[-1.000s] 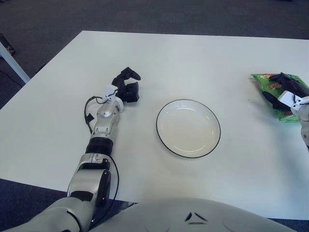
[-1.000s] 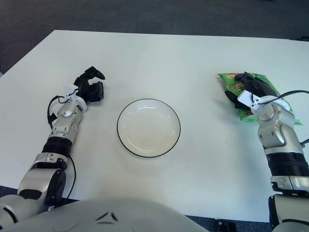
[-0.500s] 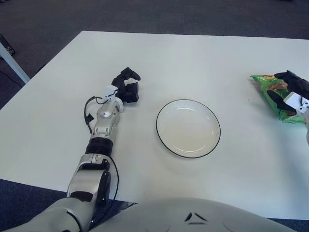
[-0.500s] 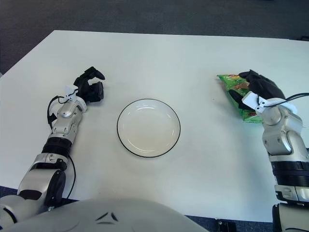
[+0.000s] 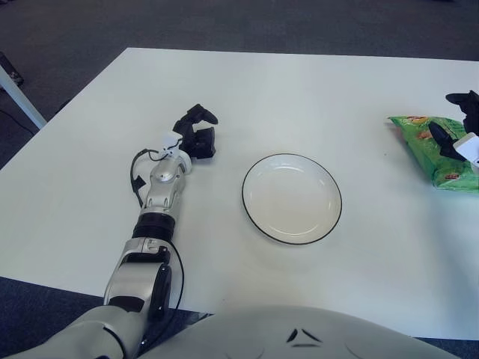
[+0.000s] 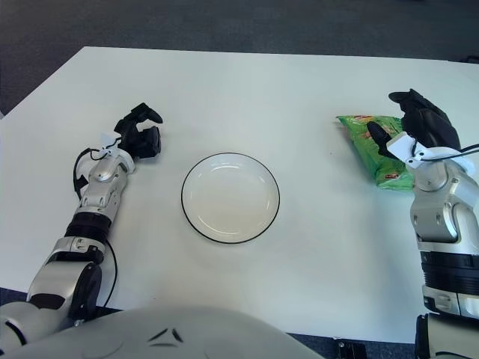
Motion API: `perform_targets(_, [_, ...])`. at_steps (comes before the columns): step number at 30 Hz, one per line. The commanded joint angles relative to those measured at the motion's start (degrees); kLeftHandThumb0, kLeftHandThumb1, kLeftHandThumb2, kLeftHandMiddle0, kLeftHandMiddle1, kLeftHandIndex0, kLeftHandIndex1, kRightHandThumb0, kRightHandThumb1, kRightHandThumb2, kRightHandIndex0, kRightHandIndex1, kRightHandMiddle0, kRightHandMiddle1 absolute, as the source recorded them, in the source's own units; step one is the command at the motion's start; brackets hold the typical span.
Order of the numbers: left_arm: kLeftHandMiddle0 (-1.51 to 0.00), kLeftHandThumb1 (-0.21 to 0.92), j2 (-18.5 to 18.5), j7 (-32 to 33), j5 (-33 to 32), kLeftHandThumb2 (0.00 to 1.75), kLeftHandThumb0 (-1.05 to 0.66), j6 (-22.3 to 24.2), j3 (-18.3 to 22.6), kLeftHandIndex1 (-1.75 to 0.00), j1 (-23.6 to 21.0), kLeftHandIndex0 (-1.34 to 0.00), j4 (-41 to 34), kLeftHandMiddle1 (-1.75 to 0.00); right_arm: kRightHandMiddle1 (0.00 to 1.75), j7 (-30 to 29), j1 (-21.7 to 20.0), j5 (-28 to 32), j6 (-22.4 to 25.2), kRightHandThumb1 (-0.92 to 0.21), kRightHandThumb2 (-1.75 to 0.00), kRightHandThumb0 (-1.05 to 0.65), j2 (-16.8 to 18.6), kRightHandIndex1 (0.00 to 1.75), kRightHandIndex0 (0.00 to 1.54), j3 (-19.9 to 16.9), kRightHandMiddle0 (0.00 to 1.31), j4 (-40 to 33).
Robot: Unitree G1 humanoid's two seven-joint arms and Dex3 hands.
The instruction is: Put the snack into the plate.
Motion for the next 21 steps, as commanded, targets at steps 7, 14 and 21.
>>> perform_targets(7, [-1.18, 0.38, 0.09, 0.02, 0.75, 1.24, -0.46, 1.64, -0.32, -1.75, 3.45, -0.57, 2.78, -1.75, 0.58, -0.38, 0.58, -0.77, -0.02, -0.92, -1.03, -0.89, -1.12, 0.04, 0.06, -1.5, 0.0, -0.68])
perform_targets(14, [-1.17, 0.38, 0.23, -0.12, 0.51, 1.24, -0.46, 2.1, -0.21, -1.75, 3.47, -0.56, 2.62, -1.75, 0.57, 0.19, 1.57, -1.82, 0.63, -0.92, -1.01, -0.92, -1.69, 0.03, 0.04, -1.26, 0.0, -1.19])
perform_targets(21, [-1.15, 0.38, 0.28, -0.31, 0.01, 1.24, -0.46, 2.52, 0.02, -1.75, 3.38, -0.56, 2.51, -1.75, 0.57, 1.16, 2.75, -2.64, -1.08, -0.92, -0.99, -0.96, -3.22, 0.02, 0.03, 0.25, 0.0, 1.22])
